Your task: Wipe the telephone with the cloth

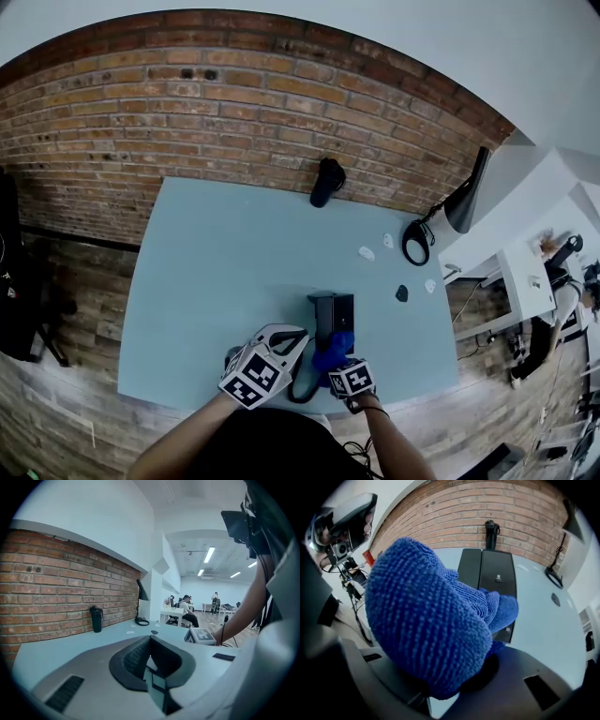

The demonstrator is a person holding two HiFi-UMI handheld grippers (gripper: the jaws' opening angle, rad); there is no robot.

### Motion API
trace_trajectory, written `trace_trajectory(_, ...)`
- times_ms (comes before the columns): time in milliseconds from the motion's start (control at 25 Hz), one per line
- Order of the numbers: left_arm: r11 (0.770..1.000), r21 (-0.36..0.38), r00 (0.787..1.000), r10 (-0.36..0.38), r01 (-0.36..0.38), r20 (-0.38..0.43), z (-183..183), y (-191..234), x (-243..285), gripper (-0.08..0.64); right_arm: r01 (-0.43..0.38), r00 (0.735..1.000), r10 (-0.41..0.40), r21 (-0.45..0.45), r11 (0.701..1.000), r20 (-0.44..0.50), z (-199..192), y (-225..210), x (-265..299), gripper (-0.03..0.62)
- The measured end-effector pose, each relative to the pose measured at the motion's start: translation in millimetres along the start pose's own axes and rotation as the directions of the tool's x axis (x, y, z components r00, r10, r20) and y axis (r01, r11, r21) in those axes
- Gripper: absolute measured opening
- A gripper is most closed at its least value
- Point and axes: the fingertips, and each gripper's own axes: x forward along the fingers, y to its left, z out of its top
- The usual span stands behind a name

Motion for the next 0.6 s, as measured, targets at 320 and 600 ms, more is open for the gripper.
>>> trace_trajectory(320,0.999,-0.030,0.999,0.037,-0.036,0.010,-2,17,-11,0.011,-0.027,0.997,0.032,-0.062,0.998,0.075,64,-23,-48,0.127)
trace_trajectory(600,0.999,-0.029,0.999,0.033,-0.033,0.004,-4,17,-5,0.011,0.092,0.930,-0.046,-0.110,0.990,0.363,196,-42,-102,0.127)
